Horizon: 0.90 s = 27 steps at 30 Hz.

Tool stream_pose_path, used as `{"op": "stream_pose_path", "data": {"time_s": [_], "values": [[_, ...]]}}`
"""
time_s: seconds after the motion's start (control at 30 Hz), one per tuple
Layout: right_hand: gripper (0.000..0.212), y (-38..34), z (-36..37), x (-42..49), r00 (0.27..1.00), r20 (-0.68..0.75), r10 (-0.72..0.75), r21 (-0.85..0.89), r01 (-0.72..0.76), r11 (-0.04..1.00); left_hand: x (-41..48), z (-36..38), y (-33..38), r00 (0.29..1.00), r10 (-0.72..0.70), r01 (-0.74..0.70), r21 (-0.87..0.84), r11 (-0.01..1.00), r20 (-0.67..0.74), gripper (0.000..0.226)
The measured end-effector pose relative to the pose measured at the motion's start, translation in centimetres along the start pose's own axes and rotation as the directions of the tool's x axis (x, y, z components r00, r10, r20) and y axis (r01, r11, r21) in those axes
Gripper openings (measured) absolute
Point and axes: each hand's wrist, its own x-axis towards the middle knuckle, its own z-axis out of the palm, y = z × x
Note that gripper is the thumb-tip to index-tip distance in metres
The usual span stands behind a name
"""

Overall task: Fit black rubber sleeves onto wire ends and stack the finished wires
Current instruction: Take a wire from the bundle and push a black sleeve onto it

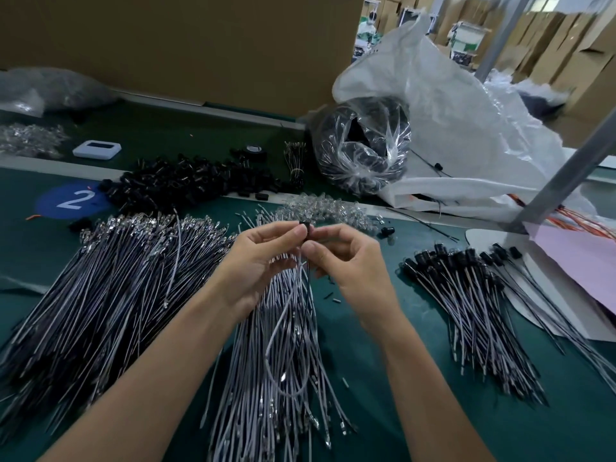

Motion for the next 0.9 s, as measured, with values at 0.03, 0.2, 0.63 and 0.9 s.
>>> {"op": "stream_pose_path", "data": {"time_s": [0.03,0.2,0.63,0.9], "values": [[0.027,0.0,0.1,0.0,0.999,0.035,0.03,-0.018,-0.029,0.999,0.1,0.1,-0.1,0.999,0.019,-0.02,-0.02,1.0,-0.042,0.01],[0.006,-0.2,0.7,-0.2,0.989,0.118,0.084,0.035,-0.089,0.995,0.2,0.3,-0.5,0.993,0.083,-0.084,-0.01,0.996,-0.08,0.022],[0.023,0.0,1.1,-0.3,0.997,0.054,-0.053,-0.099,0.058,0.993,-0.1,0.9,-0.6,0.941,0.32,-0.279,0.28,0.919,-0.113,0.021],[0.024,0.3,1.2,-0.3,0.976,-0.087,-0.2,-0.199,0.18,0.963,-0.5,1.8,-1.2,0.949,0.3,-0.277,0.2,0.94,-0.094,0.017]]}}
